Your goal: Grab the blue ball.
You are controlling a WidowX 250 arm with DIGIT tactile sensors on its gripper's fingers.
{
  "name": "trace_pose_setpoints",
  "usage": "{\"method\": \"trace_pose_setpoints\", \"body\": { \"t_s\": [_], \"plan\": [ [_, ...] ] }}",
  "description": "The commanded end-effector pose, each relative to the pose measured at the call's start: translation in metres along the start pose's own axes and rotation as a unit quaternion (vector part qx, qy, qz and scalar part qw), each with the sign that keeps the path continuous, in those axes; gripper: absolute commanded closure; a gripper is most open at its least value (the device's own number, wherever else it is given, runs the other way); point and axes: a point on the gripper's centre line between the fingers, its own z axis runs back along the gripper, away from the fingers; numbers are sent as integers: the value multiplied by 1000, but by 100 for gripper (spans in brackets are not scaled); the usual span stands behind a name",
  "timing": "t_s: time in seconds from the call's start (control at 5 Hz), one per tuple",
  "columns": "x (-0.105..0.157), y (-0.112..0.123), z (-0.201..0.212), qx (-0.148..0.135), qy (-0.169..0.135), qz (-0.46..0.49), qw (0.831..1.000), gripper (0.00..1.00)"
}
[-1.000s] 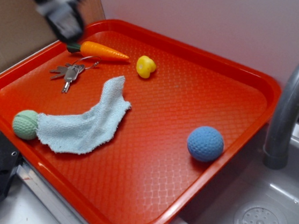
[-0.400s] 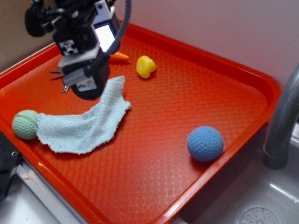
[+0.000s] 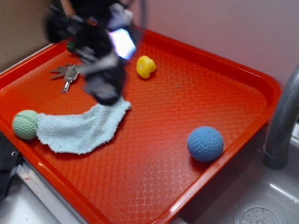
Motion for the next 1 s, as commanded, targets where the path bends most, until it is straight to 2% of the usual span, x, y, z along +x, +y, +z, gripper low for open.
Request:
{"method": "trace_pose_setpoints", "body": {
  "t_s": [0.0,0.2,0.4,0.6,0.8],
  "plan": [
    [25,10,-44,9,1,-6,1000,0],
    [29,12,-67,-10,-6,-11,1000,0],
    [34,7,-89,-3,4,-22,1000,0],
    [35,8,-105,25,35,-24,999,3],
    [33,10,-101,8,30,-19,999,100]
  ]
}}
